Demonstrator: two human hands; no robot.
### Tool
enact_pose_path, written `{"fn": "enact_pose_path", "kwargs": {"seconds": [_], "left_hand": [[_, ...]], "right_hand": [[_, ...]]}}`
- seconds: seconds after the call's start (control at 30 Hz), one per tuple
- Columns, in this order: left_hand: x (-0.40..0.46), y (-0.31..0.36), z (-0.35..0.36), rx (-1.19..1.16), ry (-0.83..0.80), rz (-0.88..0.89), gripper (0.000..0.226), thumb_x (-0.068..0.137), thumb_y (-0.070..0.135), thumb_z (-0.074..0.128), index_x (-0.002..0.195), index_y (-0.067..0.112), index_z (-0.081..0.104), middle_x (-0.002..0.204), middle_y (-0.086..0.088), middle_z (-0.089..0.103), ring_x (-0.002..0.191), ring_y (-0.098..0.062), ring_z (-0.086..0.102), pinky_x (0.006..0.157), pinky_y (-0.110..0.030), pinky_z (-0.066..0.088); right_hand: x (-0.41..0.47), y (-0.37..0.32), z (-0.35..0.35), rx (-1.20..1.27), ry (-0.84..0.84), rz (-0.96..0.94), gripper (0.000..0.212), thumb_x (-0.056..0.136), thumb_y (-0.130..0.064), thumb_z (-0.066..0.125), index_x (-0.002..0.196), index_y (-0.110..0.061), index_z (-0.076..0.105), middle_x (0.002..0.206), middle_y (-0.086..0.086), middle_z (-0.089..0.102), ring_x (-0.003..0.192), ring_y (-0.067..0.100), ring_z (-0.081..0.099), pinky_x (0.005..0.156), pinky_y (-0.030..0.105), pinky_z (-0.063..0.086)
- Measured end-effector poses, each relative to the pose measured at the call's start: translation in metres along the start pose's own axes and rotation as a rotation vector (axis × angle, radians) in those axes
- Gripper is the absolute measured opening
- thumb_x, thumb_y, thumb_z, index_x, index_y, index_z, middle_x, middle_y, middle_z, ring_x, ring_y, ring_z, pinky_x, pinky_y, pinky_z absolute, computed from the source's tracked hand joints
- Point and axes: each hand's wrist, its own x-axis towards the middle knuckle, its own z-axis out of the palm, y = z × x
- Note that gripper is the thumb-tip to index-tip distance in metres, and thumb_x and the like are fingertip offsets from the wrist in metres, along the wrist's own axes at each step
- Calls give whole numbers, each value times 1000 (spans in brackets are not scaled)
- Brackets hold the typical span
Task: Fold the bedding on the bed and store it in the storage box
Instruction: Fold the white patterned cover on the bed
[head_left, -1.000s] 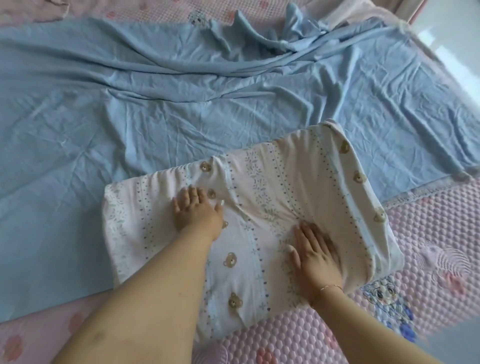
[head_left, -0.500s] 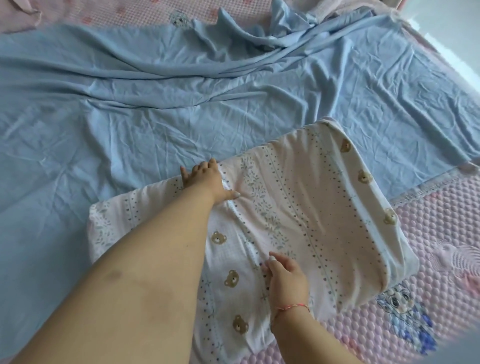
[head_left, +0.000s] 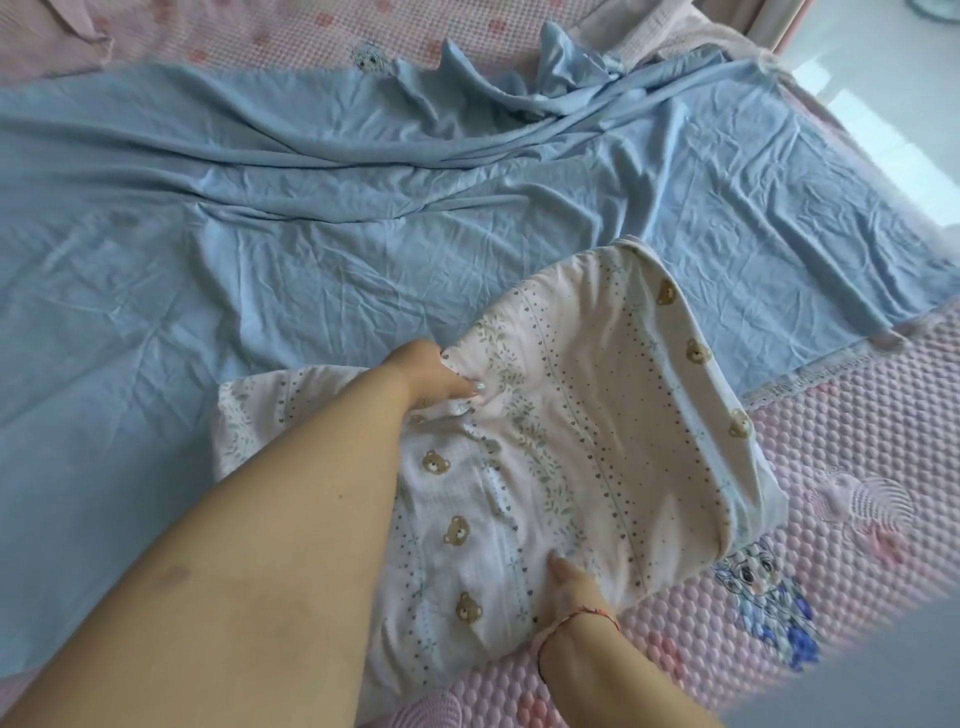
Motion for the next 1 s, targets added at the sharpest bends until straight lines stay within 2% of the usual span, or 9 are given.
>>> {"fn": "enact_pose_path", "kwargs": {"seconds": [0.07, 0.13, 0.2, 0.27, 0.37, 0.5, 0.6, 0.77, 1.0], "left_hand": [[-15, -1, -10, -144, -14, 0, 55, 68, 44, 84, 110, 12, 68, 107, -3, 68, 101, -22, 63, 96, -34, 49], [-31, -1, -24, -266, -26, 23, 52, 70, 36, 85, 110, 9, 68, 104, -2, 69, 98, -19, 64, 88, -28, 49], [-52, 0, -38, -391, -20, 53, 37, 74, 24, 83, 103, 6, 68, 92, 0, 69, 84, -13, 64, 72, -18, 48], [-73, 1, -54, -547, 23, 69, 21, 78, 14, 79, 93, 6, 66, 87, 0, 70, 81, -13, 65, 65, -15, 48], [-102, 0, -79, -830, 58, 78, 19, 78, 8, 75, 96, 5, 69, 103, -10, 72, 92, -21, 70, 75, -25, 55], [-138, -5, -101, -1118, 73, 46, 28, 69, 19, 70, 95, 7, 70, 92, -12, 73, 78, -27, 68, 79, -35, 52], [-157, -8, -100, -1264, 163, 59, 24, 74, 18, 63, 95, 6, 68, 90, -14, 70, 83, -30, 66, 85, -39, 50], [-176, -13, -104, -1346, 325, 122, 10, 88, 7, 58, 92, 6, 67, 86, -11, 72, 85, -28, 66, 81, -40, 53], [-174, 6, -149, -1348, 517, 274, 18, 83, -3, 63, 94, 11, 66, 87, -5, 73, 82, -18, 69, 78, -34, 55]], "right_hand": [[-27, -8, 2, -42, -95, -34, 25, 94, -18, 57, 110, 1, 56, 87, 15, 60, 75, 30, 58, 64, 43, 47], [-39, -21, -2, -30, -189, -90, 17, 94, -13, 55, 88, 3, 57, 74, 13, 57, 64, 26, 53, 56, 37, 42], [-53, -35, -5, -72, -218, -175, 11, 88, -11, 62, 89, 0, 60, 77, 13, 61, 65, 27, 56, 57, 35, 46], [-65, -51, -10, -86, -231, -276, 28, 75, -12, 71, 100, -2, 63, 88, 16, 68, 71, 30, 63, 63, 38, 53], [-90, -86, -18, -91, -291, -513, 38, 61, -16, 76, 97, -8, 66, 93, 13, 70, 75, 32, 65, 68, 45, 54], [-131, -138, -15, -200, -443, -844, 26, 75, -15, 75, 99, -13, 66, 90, 8, 68, 77, 26, 63, 65, 35, 51], [-148, -165, 3, -505, -547, -982, 32, 73, -5, 75, 101, -16, 63, 99, 12, 68, 87, 29, 65, 78, 43, 55], [-170, -207, 33, -634, -431, -1124, 27, 81, -8, 70, 107, -4, 68, 85, 11, 64, 82, 25, 58, 80, 38, 49], [-227, -240, 94, -568, -504, -1400, 15, 90, -26, 63, 98, -16, 71, 73, -4, 58, 77, 16, 52, 76, 33, 46]]}}
